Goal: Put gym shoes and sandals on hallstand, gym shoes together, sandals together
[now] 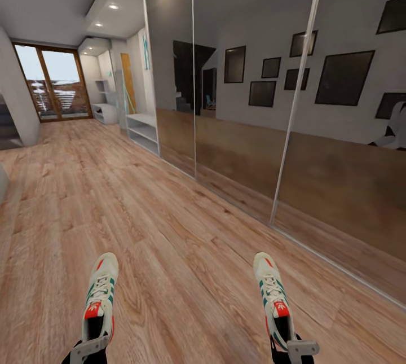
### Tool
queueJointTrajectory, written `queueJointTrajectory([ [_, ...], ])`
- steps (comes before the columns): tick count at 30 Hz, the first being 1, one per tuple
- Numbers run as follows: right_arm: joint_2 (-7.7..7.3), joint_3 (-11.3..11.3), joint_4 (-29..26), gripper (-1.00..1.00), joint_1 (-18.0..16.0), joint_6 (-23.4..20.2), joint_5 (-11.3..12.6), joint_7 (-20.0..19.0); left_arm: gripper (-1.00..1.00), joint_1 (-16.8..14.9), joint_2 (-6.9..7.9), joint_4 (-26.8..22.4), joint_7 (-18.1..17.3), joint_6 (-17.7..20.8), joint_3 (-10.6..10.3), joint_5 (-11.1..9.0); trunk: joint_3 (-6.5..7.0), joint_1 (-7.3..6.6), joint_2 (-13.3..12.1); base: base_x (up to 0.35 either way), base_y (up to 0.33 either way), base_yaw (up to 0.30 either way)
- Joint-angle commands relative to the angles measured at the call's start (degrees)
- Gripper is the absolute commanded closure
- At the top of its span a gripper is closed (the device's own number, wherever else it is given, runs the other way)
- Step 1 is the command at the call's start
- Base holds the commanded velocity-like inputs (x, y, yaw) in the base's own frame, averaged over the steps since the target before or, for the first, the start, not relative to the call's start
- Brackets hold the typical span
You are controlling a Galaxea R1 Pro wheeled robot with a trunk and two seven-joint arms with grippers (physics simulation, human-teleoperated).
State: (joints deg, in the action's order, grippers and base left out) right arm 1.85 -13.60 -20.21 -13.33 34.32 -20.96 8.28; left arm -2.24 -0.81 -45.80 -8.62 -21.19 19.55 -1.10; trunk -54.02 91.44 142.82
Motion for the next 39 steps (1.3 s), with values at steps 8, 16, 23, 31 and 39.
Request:
queueJointTrajectory([
  [8,0.15,-0.3,0.0,1.00,0.0,0.2,-0.6,0.3,1.00,0.0,-0.09,0.0,-0.7,-0.1,0.3,-0.2,-0.20,0.02,0.0,0.322,0.000,0.024],
  [16,0.10,-0.4,0.0,1.00,-0.1,0.2,-0.7,0.4,1.00,0.0,-0.12,0.1,-1.1,-0.1,0.3,-0.2,-0.73,0.02,0.0,0.336,0.000,0.135],
  [23,0.13,-0.4,0.0,1.00,-0.1,0.1,-0.7,0.4,1.00,0.0,-0.11,0.1,-1.2,-0.1,0.3,-0.2,-1.24,0.02,0.0,0.338,0.000,0.156],
  [31,0.17,-0.4,0.1,1.00,-0.1,0.1,-0.7,0.4,1.00,0.0,-0.15,0.1,-1.2,-0.1,0.3,-0.2,-1.82,0.02,0.0,0.338,0.000,0.163],
  [39,0.13,-0.4,0.1,1.00,-0.1,0.1,-0.7,0.4,1.00,0.0,-0.13,0.1,-1.2,-0.1,0.3,-0.2,-2.40,0.02,0.0,0.338,0.000,0.169],
])
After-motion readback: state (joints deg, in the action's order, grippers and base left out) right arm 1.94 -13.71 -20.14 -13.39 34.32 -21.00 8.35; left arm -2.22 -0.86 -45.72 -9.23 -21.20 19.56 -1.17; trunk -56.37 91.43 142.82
